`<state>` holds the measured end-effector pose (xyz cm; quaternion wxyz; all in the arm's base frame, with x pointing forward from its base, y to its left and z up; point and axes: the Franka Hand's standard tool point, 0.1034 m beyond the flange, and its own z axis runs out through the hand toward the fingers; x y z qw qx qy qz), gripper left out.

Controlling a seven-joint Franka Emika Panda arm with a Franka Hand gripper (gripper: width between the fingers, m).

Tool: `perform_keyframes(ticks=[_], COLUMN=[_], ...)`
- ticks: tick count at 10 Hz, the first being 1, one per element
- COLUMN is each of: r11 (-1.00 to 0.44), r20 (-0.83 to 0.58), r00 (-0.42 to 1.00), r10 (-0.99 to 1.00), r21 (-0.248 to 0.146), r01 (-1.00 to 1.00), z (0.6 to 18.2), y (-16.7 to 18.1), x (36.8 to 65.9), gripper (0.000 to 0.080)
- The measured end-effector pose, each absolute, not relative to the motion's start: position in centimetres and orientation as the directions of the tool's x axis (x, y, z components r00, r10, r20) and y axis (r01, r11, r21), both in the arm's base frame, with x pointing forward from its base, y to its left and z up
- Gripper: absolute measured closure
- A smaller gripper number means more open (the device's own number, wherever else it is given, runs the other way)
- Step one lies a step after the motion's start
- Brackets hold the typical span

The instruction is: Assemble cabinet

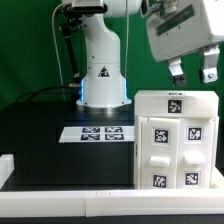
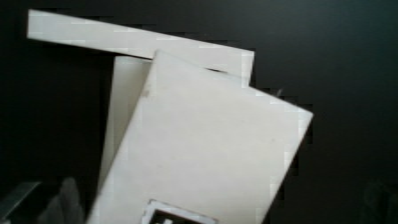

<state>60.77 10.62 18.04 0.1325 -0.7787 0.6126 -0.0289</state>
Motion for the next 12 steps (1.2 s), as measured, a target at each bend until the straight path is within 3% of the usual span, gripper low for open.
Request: perform_keyframes(ticks=[3,8,10,12], r11=[-0.551,-0.801,-0.964,-0.991], r20=[-0.063,0.025,0.126,0.153], r00=[0.578,0.821,0.966,0.986], r10=[-0.814,-0.57,-0.224,0.061], r21=[-0.231,-0.24,-0.176,-0.113], r01=[-0.802,-0.549,-0.201,0.079], z=[18.2,18.3,18.3,18.4], y=[11.2,11.0,10.5,10.1], x=[60.5,60.6,60.8,60.8], gripper=[0.0002,0.0002,0.0002,0.0002])
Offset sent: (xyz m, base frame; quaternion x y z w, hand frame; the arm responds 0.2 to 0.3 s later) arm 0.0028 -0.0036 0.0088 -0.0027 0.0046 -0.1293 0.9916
